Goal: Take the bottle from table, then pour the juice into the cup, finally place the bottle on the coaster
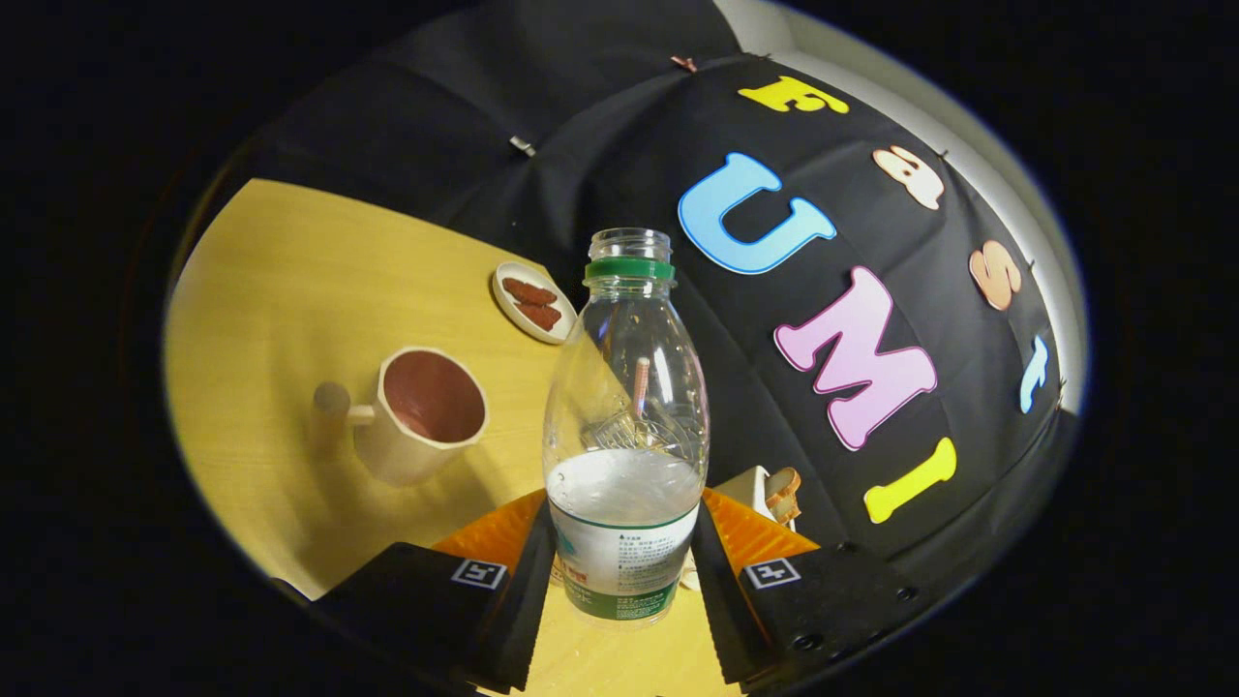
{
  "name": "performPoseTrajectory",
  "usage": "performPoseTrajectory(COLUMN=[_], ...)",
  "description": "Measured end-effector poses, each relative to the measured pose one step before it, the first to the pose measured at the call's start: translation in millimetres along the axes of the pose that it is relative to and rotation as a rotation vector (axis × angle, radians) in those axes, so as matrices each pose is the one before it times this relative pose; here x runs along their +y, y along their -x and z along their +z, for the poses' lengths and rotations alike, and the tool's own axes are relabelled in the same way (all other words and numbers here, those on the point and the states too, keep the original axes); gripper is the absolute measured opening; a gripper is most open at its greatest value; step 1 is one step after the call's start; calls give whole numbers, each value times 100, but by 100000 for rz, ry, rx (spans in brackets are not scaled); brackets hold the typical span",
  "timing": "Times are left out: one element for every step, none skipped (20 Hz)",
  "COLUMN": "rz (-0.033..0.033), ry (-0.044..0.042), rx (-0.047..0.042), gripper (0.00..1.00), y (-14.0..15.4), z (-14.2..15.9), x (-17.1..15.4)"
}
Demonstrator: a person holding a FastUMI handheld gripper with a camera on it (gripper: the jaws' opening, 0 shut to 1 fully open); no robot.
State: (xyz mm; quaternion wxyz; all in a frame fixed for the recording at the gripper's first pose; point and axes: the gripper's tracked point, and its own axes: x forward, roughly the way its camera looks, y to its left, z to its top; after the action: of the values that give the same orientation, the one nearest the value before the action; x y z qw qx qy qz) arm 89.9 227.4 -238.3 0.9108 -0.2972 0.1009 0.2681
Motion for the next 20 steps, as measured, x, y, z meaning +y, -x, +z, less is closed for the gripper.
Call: performPoseTrajectory(rz=[1022,815,5,829,699,449,-60,-163,-453,-967,-898,-1518,-1335,-157,308,892,1299,1171,1942,1800], ry=[-4328,-3771,-3383,-3765,-4138,-3977,-3894,-3740,-3649,-3603,-3089,-2250,-1557,-1428,-2220,-3163,-3731,-4021,-4259,-2956], rx=[-1656,-1485,-598,-211,-569,-893,-1148,-1176,-1398,-1527,-1575,-1550,-1396,-1140,-497,-235,281,407,-193,-625], gripper=[74,74,74,74,74,74,74,74,75,75,75,75,75,75,75,76,76,76,76,76], y=[152,-82,-36,265,-12,116,-68,-46,-151,-241,-334,-387,-524,-530,-693,-548,-492,-406,-408,-155], z=[281,270,190,203,320,488,459,375,286,-282,150,56,-14,-333,-532,-751,-685,-561,-290,-102], x=[124,195,-5,21,67,-167,-354,-353,-564,-674,-701,-774,-916,-464,-460,-329,-422,-515,-466,-335])
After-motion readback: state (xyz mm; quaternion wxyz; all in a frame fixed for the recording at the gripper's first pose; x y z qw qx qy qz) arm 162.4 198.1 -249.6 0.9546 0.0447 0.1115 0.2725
